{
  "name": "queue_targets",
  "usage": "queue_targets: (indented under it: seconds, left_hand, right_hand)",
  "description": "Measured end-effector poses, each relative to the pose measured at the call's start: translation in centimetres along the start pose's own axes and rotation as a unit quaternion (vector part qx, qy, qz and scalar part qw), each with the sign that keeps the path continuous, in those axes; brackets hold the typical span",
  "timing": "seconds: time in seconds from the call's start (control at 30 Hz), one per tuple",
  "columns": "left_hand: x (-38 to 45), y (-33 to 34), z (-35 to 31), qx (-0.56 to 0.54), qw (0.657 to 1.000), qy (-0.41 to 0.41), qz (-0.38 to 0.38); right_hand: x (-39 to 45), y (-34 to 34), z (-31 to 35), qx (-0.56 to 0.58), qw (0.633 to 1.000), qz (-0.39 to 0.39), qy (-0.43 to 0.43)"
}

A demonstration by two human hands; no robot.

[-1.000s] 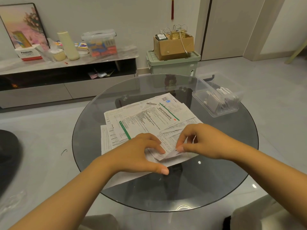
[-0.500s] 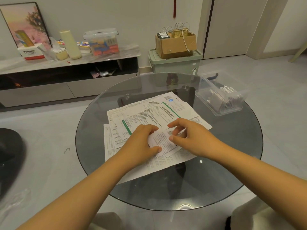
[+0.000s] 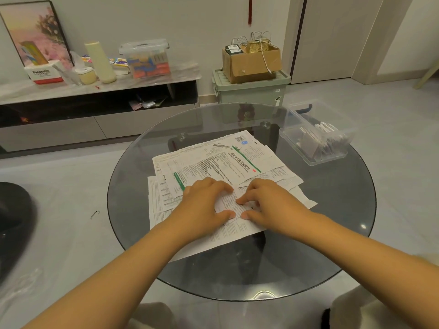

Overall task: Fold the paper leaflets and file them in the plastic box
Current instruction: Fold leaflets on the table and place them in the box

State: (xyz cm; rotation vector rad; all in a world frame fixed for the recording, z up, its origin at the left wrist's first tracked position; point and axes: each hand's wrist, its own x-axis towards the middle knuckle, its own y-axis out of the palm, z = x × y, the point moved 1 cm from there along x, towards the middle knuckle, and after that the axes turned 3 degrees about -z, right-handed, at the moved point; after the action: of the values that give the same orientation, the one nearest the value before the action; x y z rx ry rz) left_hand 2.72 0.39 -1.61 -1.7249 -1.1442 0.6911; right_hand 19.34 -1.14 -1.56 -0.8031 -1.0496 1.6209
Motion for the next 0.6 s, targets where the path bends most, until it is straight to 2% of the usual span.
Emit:
queue_targets:
  seconds: [0.23,0.47,0.6]
  left_hand:
    - [-0.04,-0.14,0.46,0.017,0.999,0.015,0.044]
    - [0.03,0.0,-0.3,-0.088,0.996,-0.005,0.022]
    - [0.11,-0.07,-0.48,-0.157,0.985,-0.061,0.024]
  right_hand:
    - [-0.19,-0.21,0.18,-0.067,0.997,-0.012,-0.041]
    - [0.03,0.3,0.18,-0.033,0.998,-0.047,-0.024]
    - [0.14,0.41,0.37,0.001,0.998,-0.057,0.013]
